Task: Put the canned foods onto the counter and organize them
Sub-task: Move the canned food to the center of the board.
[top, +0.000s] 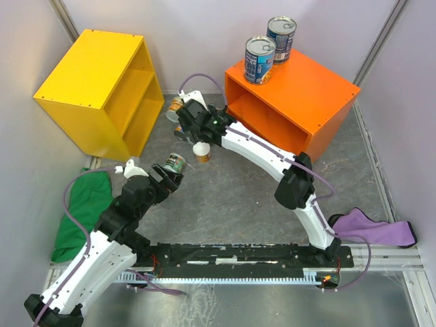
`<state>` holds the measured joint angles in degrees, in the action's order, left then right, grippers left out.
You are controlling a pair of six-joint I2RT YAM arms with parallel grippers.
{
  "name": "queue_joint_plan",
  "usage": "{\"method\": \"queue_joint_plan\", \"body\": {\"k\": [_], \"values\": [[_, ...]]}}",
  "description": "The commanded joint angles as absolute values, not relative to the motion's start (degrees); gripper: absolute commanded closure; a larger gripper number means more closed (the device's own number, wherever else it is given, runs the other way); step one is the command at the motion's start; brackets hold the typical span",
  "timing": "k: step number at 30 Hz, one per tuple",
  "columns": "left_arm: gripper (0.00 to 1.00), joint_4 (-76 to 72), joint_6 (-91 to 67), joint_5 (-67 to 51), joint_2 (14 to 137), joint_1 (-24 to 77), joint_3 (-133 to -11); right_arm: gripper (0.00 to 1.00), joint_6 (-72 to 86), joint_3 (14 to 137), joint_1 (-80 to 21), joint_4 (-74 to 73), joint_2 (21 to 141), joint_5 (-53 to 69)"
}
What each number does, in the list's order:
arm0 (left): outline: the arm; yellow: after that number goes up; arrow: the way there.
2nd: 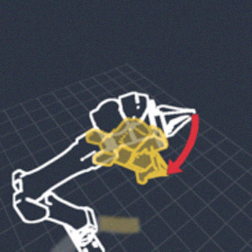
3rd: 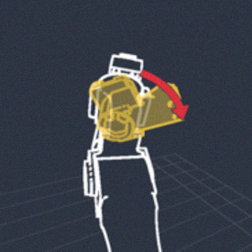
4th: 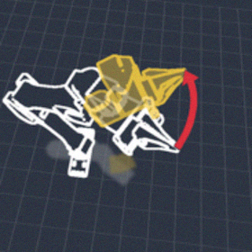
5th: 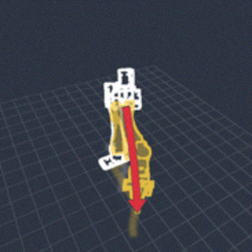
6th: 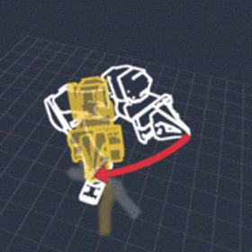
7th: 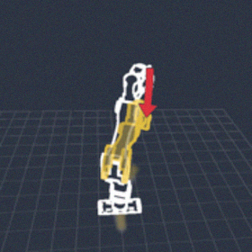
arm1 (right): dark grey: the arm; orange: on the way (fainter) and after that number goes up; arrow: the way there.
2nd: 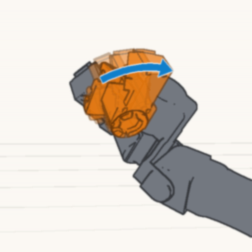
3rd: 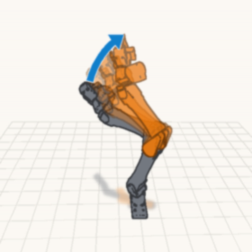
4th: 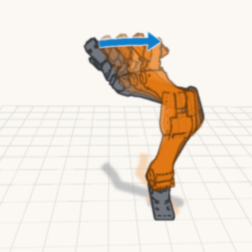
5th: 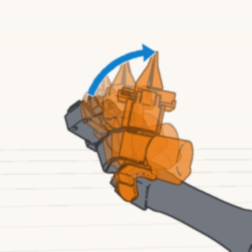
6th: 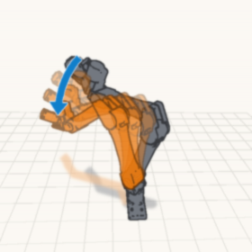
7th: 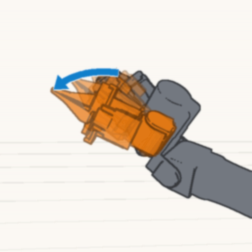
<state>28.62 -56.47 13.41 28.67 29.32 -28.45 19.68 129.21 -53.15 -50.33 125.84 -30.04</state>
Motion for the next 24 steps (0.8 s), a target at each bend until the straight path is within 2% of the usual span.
{"method": "queue_joint_plan", "body": {"k": [1, 10, 24], "values": [[0.01, 30.04, -54.95, 14.59, 26.65, 29.00, -28.28, 0.15, 19.07, 135.25, -50.87, -52.48, 129.23, -33.63], [0.01, 30.47, -54.82, 14.56, 25.44, 29.03, -27.50, 0.16, 16.06, 140.89, -48.10, -51.83, 136.39, -36.20], [0.02, 27.01, -50.92, 14.70, 24.21, 29.00, -25.78, 0.16, 15.40, 148.43, -44.68, -51.44, 144.43, -32.77]]}}
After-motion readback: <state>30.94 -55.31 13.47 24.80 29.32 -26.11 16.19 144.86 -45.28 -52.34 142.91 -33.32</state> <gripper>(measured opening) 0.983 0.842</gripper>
